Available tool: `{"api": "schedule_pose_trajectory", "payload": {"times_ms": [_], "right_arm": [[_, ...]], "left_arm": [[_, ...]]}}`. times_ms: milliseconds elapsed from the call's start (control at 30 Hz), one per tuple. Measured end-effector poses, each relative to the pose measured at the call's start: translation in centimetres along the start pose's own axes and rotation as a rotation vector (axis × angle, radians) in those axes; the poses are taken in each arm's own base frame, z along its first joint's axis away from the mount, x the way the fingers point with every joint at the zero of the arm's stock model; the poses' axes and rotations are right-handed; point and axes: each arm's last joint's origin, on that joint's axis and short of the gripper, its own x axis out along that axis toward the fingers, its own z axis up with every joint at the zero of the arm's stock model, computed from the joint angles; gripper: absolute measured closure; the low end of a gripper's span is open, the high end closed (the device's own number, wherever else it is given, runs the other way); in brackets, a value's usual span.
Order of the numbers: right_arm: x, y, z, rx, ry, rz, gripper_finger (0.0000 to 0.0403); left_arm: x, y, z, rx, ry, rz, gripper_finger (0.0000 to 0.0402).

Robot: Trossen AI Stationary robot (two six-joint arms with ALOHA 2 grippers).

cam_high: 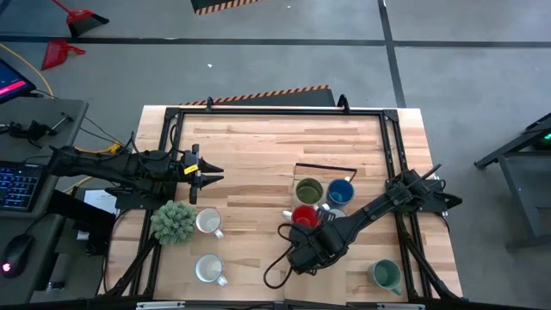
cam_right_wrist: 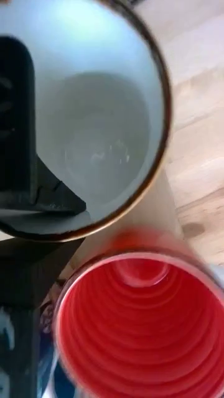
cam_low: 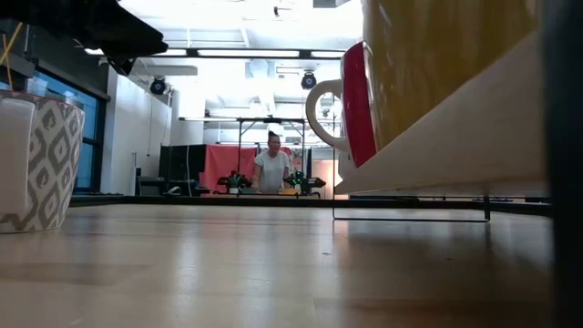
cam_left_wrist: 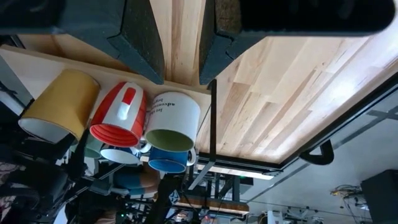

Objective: Place coffee mugs
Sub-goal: Adjust the yellow mug on the shelf, then move the gray and white mug to the lower middle of the table

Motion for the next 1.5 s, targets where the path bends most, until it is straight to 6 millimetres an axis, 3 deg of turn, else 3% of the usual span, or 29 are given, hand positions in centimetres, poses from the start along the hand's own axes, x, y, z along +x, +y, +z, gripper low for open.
{"api": "schedule_pose_trajectory", "payload": {"times_ms": [267,767,967,1233,1500], "right_arm": [[0.0,0.0,0.0,0.007,0.003,-0.003,0.0316],[-2.1,0.0,0.6,-0.017,-0.041,0.032,0.0311],[-4.7,0.0,1.2,-0.027,-0.089,0.111,0.0311],[-9.9,-1.1,2.2,-0.056,-0.277,0.15,0.0311],[-13.2,-3.9,-0.2,0.0,-0.38,0.034,0.0311]], "left_arm": [[0.0,0.0,0.0,0.0,0.0,0.0,0.0314],[0.0,0.0,0.0,0.0,0.0,0.0,0.0314],[0.0,0.0,0.0,0.0,0.001,0.0,0.0314],[0.0,0.0,0.0,-0.027,0.001,0.0,0.0314],[0.0,0.0,0.0,-0.107,0.0,0.0,0.0314]]}}
